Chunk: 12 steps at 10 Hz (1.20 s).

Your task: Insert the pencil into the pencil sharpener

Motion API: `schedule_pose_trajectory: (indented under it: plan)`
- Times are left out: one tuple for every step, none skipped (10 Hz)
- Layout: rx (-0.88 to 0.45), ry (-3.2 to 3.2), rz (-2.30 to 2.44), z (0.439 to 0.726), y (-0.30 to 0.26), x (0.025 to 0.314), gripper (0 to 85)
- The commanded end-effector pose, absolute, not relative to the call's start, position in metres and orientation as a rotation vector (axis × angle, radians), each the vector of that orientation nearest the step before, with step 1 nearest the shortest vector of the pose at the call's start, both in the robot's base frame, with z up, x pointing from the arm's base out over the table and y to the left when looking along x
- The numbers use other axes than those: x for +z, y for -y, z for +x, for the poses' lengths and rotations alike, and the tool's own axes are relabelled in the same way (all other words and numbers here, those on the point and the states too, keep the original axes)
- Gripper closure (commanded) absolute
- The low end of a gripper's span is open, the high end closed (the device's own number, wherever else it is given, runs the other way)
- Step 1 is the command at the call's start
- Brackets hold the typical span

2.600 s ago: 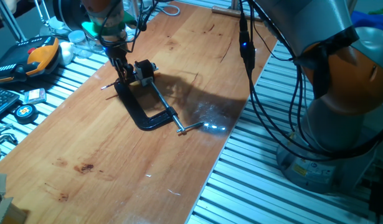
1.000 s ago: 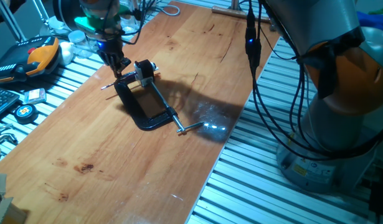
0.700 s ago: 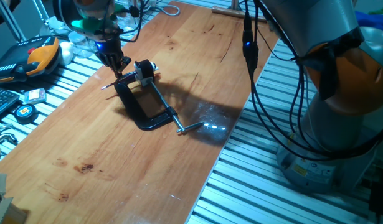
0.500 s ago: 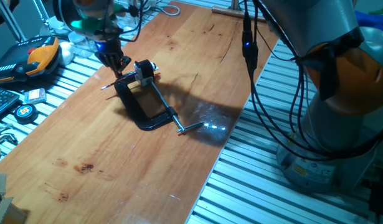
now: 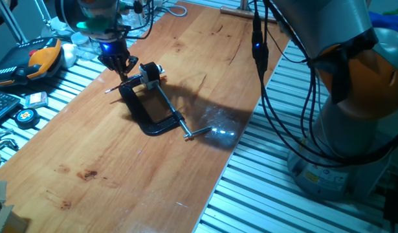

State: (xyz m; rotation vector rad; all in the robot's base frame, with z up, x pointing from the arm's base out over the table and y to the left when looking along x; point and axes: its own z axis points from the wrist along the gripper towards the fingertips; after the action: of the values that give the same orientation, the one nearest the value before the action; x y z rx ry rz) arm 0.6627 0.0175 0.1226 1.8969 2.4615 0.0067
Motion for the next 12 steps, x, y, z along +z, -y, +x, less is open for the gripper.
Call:
schedule_pose_trajectory:
  plan:
    - [0.029,-2.969,0.935,0.6632,-0.0181,0.126,85.0]
    - [0.038,-2.959,0.924,0.664,-0.0191,0.1268,85.0]
    - [0.045,-2.951,0.912,0.6643,-0.0199,0.126,85.0]
    - [0.048,-2.943,0.895,0.665,-0.0211,0.1247,85.0]
    - [0.049,-2.943,0.887,0.6651,-0.0215,0.1246,85.0]
    - [0.045,-2.941,0.879,0.6651,-0.0215,0.1246,85.0]
    - [0.045,-2.937,0.881,0.6651,-0.0215,0.1246,85.0]
    - [0.052,-2.927,0.875,0.6651,-0.0215,0.1246,85.0]
    - [0.073,-2.922,0.875,0.6651,-0.0215,0.1246,85.0]
    - [0.076,-2.919,0.859,0.6651,-0.0215,0.1246,85.0]
    - [0.072,-2.917,0.822,0.6651,-0.0215,0.1246,85.0]
    - [0.067,-2.937,0.746,0.6651,-0.0215,0.1246,85.0]
